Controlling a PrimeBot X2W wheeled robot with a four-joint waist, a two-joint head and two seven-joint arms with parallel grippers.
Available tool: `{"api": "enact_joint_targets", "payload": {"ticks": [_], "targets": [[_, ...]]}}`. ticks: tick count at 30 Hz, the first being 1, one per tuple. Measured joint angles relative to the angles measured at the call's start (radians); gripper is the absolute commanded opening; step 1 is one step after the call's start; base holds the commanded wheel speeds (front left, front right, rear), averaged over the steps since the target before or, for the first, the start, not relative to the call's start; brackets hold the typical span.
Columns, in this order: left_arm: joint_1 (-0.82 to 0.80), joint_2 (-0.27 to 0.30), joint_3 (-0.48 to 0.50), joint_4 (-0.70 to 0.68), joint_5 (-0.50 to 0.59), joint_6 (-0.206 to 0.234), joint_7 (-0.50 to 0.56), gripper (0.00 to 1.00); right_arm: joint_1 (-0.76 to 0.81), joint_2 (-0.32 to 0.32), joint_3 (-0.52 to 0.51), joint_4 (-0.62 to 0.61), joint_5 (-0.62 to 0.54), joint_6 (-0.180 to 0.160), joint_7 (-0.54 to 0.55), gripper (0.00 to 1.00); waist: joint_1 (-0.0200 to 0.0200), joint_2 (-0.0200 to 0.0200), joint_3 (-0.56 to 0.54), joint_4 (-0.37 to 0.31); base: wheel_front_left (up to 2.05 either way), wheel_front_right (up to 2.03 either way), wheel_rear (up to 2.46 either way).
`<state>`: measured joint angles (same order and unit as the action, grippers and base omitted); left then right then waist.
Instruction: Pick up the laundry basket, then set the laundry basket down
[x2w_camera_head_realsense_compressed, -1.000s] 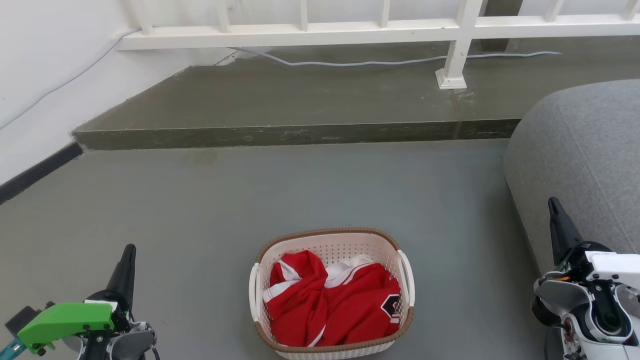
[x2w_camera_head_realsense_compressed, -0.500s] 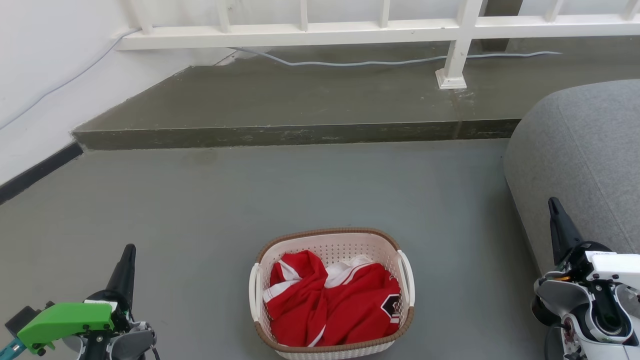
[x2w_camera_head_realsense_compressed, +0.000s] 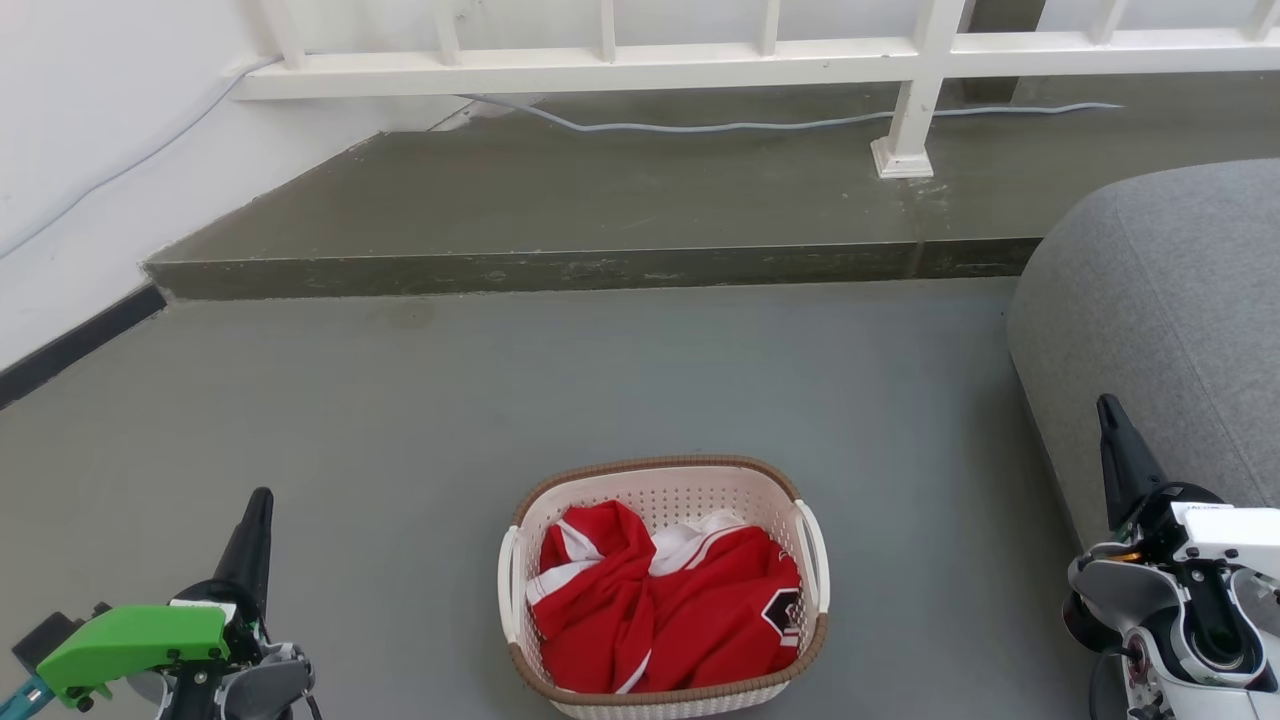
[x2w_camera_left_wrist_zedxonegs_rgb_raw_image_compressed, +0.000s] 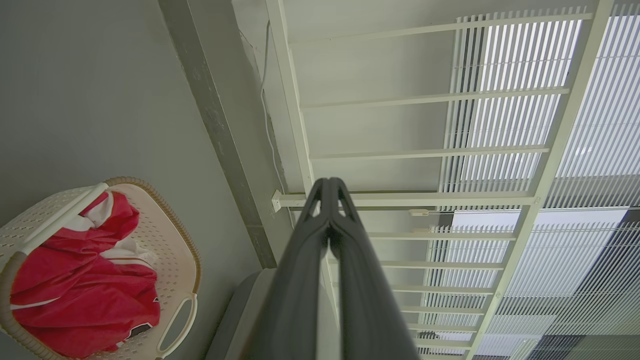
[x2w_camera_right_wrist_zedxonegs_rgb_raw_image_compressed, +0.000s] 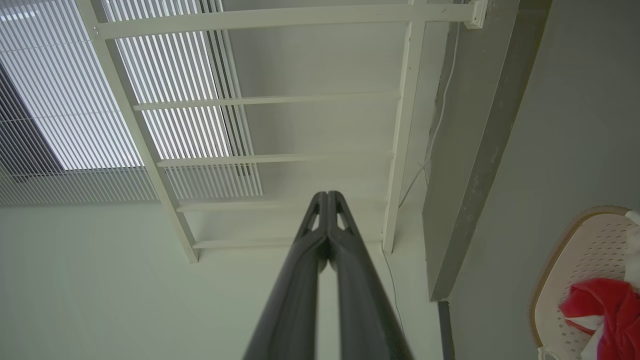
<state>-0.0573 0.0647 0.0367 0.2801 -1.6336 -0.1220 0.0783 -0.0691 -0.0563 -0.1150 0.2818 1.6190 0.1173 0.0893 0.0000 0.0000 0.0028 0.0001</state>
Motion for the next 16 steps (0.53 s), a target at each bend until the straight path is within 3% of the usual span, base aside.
{"api": "enact_joint_targets", "payload": {"ticks": [16], "targets": [[0.0,-0.004,0.001,-0.001,0.0,0.0,0.0,0.0,0.0,0.0,-0.001,0.0,0.0,0.0,0.001,0.0,0.0,0.0,0.0,0.0,0.0,0.0,0.0]]}}
